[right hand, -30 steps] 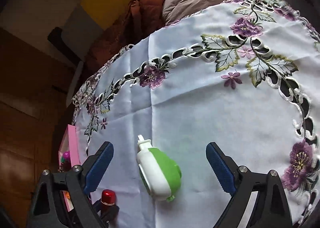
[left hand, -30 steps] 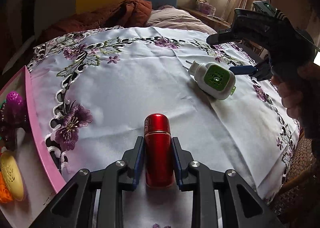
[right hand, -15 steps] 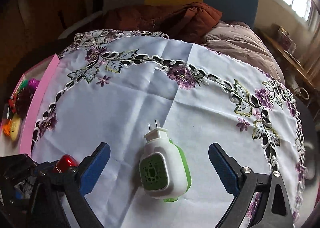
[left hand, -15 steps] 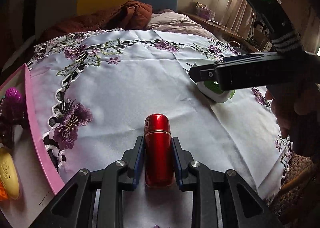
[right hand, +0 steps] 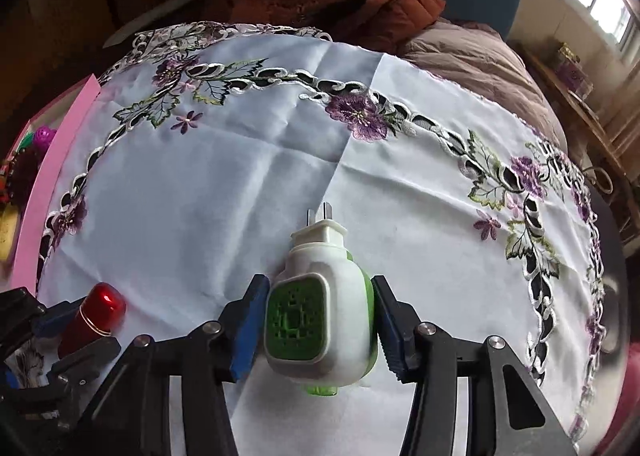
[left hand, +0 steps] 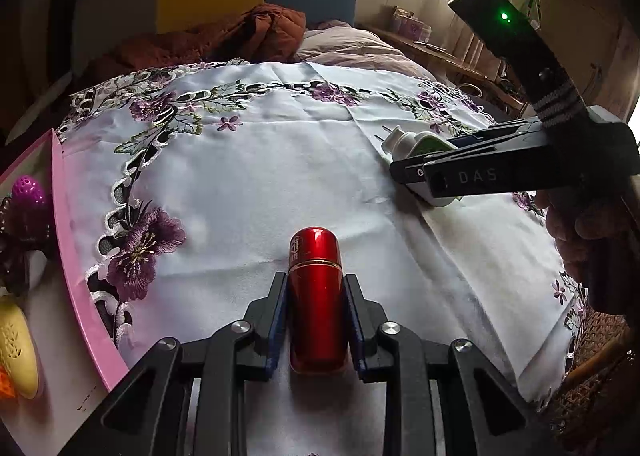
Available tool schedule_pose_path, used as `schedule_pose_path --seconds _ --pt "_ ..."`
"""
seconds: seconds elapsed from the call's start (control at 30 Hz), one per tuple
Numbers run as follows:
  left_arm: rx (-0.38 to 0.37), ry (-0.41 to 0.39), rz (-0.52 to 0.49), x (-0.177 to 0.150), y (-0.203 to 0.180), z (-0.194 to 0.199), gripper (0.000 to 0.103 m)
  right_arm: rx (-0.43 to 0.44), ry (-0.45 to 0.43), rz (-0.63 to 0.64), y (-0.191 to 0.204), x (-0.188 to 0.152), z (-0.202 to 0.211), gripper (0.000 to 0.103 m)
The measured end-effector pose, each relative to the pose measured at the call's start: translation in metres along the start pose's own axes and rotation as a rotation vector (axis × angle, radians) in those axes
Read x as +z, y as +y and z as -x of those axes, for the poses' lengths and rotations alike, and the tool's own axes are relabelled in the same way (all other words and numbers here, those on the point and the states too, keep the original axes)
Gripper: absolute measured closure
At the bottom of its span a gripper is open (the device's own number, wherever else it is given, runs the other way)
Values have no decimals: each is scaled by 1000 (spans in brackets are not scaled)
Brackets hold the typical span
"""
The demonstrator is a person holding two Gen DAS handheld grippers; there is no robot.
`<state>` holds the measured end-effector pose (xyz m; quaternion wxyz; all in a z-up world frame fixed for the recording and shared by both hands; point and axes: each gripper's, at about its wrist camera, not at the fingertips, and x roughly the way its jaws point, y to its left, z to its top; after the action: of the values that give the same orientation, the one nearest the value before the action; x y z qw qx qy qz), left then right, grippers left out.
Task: Organize rigid objects
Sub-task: 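Grasp the white-and-green plug device with the right gripper, then carry the red cylinder into the tray and release it with the left gripper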
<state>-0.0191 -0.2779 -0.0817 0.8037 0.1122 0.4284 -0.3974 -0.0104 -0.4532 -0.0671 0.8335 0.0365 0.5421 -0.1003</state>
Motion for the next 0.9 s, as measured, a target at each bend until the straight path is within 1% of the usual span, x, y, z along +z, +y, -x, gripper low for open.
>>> schedule_pose_path --seconds 0.1,0.2,0.3,0.43,0.53,0.7,0.9 --pt "4 -4 0 -1 0 0 77 2 -5 -50 -8 1 2 51" --pt "12 -7 -7 -1 -1 0 77 -20 4 -62 -12 2 -1 51" --pt "16 -8 -9 -1 -2 0 77 -6 7 -81 -14 3 -3 51" --pt "48 -13 -28 -2 -7 1 77 16 7 -110 -19 4 -4 51" --pt "58 -8 -26 -2 -8 2 77 21 4 -116 -20 4 -5 51" --pt "55 0 -11 -2 -8 8 77 39 -10 -142 -26 5 -5 52" --pt "47 -50 -33 4 -16 28 77 40 -13 -146 -25 5 -6 52"
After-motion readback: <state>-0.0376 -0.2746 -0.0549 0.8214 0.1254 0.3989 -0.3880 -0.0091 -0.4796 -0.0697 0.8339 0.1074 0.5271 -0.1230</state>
